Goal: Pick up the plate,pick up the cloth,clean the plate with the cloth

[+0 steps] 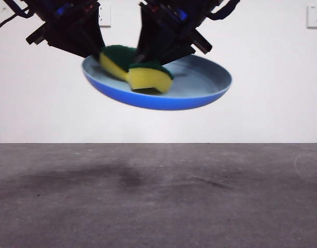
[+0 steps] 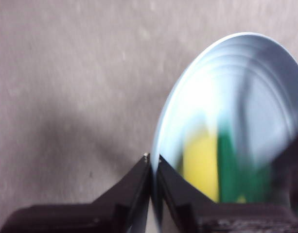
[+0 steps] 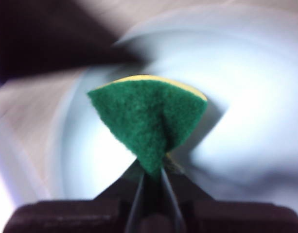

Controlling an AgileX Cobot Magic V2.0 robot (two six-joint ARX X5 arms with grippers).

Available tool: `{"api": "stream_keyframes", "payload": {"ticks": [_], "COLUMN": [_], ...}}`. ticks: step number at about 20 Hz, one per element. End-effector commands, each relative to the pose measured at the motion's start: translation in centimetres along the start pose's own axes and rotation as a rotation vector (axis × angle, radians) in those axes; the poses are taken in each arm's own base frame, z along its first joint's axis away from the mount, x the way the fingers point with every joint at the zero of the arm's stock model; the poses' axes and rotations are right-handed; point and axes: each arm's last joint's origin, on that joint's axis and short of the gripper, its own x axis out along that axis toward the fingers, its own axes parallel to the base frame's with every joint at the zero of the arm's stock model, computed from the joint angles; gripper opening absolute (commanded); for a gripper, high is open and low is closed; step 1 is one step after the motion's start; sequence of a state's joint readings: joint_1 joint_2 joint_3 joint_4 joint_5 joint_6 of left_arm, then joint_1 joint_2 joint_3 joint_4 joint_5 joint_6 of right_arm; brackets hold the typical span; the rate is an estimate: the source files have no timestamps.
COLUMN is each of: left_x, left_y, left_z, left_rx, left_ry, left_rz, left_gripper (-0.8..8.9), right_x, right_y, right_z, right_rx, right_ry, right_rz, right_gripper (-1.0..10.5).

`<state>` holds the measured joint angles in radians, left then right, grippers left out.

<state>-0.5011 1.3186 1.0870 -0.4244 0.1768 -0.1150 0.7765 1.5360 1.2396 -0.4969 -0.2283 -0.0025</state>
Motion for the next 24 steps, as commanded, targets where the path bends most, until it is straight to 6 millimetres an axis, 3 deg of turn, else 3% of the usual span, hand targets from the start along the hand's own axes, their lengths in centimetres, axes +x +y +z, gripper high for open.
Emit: {"api": "stream_keyframes", "payload": {"ticks": [1,3,5,8,11,16,21,24], "left_x": [0.0,0.0,0.0,0.0,0.0,0.0,0.0,0.0], "left_y": [0.0,0.1,0.1,0.1,-0.1,-0.5,-0.7,-0.7], "left_z": [0.3,0.2,0.0,-0.4,-0.5,-0.5,-0.4,0.3], "left_rx": [-0.018,-0.021,-0.025,-0.032,-0.035,-0.032,-0.025,-0.036], "left_ry": [-0.025,-0.022,0.0,0.042,0.06,0.07,0.052,-0.009], "left_rz": [-0.012,-0.01,-0.012,-0.035,-0.091,-0.168,-0.169,-0.173], "left_gripper": [-0.08,-0.08,-0.08,-0.08,-0.08,-0.08,-0.08,-0.08], "right_x": [0.6,0.4,0.0,-0.6,-0.7,-0.5,-0.1,0.3], "right_y": [0.8,0.6,-0.2,-1.7,-2.6,-2.9,-2.1,-1.1], "right_z": [-1.2,-2.4,-3.2,-2.9,-2.1,-0.2,0.9,0.6], "right_rx": [-0.014,-0.011,-0.042,-0.065,-0.048,-0.013,-0.015,0.011], "right_ry": [0.111,0.242,0.335,0.321,0.229,0.024,-0.106,-0.071], "right_rz": [0.019,-0.075,-0.307,-0.614,-0.713,-0.642,-0.314,-0.101], "right_gripper": [-0.2,-0.2,-0.2,-0.2,-0.2,-0.2,-0.2,-0.2]}}
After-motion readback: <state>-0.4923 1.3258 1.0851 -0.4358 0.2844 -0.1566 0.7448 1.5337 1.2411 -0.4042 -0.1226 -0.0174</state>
